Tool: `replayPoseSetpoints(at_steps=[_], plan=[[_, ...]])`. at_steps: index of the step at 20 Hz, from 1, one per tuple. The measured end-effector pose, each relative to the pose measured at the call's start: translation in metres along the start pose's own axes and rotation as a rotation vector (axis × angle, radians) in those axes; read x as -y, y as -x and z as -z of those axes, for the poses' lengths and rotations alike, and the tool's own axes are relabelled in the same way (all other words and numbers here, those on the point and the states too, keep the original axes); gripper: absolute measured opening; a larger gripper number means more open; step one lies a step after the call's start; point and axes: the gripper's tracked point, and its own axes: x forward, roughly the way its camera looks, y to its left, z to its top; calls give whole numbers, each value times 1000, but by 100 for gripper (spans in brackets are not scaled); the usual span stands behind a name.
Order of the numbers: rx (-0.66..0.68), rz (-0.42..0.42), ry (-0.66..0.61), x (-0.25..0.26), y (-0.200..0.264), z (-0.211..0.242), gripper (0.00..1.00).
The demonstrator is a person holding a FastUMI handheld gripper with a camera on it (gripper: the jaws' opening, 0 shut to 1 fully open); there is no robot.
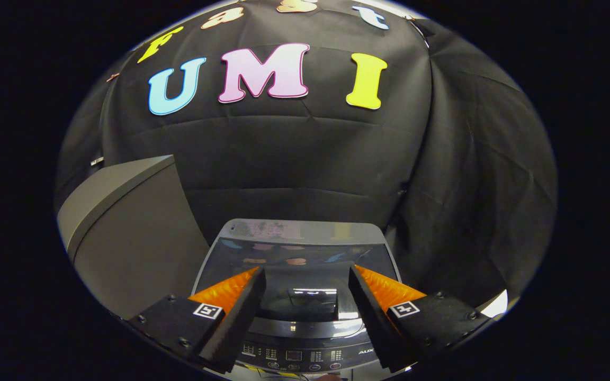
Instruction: Put the clothes into the washing machine and then close the washing machine lid.
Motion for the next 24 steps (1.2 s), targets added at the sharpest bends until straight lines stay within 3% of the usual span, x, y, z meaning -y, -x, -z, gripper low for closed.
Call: replayPoseSetpoints(at_steps=[5, 11, 15, 24], plan=[[44, -17, -29, -18, 3, -30, 98], [331, -29, -73, -48, 56, -136, 99], [478, -81, -79, -92, 94, -174, 99], [526, -158, -78, -166, 154, -174, 99]])
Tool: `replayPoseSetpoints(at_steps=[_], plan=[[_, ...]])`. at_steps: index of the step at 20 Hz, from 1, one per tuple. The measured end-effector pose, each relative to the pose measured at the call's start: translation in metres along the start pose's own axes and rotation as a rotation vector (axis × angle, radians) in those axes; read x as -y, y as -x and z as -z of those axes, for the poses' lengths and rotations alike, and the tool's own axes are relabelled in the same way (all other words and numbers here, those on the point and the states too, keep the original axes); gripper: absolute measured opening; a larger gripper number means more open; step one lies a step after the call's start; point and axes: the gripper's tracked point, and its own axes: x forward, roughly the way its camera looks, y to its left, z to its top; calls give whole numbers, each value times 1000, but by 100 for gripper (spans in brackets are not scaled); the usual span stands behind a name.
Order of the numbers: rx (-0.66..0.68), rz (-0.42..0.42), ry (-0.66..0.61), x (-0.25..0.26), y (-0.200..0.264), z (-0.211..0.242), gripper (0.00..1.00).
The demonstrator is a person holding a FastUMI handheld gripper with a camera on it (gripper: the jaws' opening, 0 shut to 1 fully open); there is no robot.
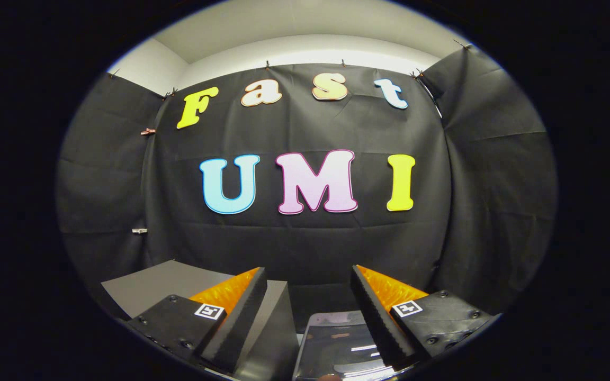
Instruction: Put the clothes into the washing machine and then close the washing machine lid.
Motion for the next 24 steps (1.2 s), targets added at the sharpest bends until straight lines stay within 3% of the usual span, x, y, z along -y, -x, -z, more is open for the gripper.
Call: replayPoseSetpoints(at_steps=[10, 24], plan=[[38, 47, -9, -14, 12, -25, 99], [39, 21, 8, -19, 10, -27, 99]])
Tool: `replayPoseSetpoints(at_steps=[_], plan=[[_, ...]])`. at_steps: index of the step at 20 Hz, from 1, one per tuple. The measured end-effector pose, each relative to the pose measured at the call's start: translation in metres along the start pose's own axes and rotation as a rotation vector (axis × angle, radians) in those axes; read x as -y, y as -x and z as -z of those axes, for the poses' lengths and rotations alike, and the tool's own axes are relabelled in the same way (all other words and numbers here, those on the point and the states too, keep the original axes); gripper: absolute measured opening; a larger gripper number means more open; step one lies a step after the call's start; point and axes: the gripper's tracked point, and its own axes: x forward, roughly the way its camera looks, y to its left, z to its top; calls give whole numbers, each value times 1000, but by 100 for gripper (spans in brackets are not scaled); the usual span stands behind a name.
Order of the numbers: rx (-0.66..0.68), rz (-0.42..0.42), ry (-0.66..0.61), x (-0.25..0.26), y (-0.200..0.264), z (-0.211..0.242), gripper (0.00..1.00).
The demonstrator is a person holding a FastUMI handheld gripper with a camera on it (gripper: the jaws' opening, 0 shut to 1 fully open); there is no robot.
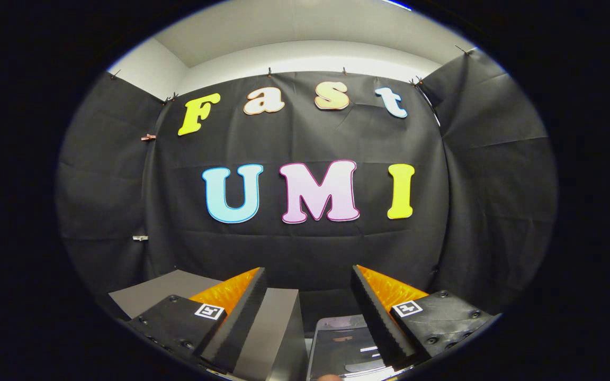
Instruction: Put the clothes into the washing machine and then close the washing machine lid.
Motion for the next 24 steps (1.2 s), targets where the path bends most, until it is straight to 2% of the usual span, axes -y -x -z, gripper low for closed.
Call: replayPoseSetpoints(at_steps=[16, 24], plan=[[39, -56, 8, -1, 6, -19, 99], [22, -22, -7, 15, 7, -14, 99]])
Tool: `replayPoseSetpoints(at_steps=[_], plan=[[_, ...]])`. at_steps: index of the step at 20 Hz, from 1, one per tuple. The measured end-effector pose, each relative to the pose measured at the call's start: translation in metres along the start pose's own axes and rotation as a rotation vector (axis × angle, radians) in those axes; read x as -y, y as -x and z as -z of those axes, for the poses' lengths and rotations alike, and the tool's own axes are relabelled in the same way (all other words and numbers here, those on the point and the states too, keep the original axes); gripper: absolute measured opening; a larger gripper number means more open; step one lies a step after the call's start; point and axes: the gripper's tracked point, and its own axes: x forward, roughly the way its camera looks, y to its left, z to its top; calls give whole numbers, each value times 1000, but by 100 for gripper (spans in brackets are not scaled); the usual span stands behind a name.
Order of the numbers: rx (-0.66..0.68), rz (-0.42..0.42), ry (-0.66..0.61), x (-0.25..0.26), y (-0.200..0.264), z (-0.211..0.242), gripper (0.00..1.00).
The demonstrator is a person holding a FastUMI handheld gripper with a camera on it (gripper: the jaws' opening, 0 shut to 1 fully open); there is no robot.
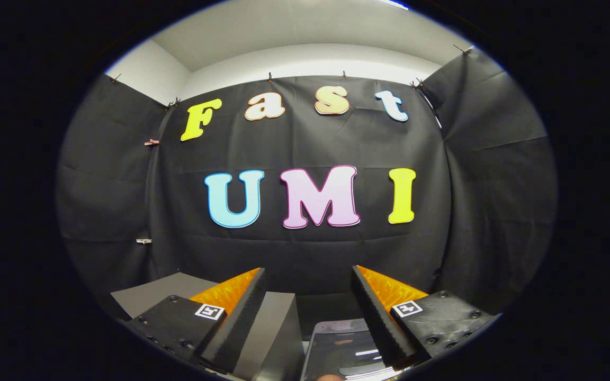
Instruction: Put the clothes into the washing machine and then close the washing machine lid.
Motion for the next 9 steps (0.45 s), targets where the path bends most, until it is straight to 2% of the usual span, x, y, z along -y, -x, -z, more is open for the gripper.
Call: replayPoseSetpoints(at_steps=[9], plan=[[36, 63, -1, 5, 1, -4, 99]])
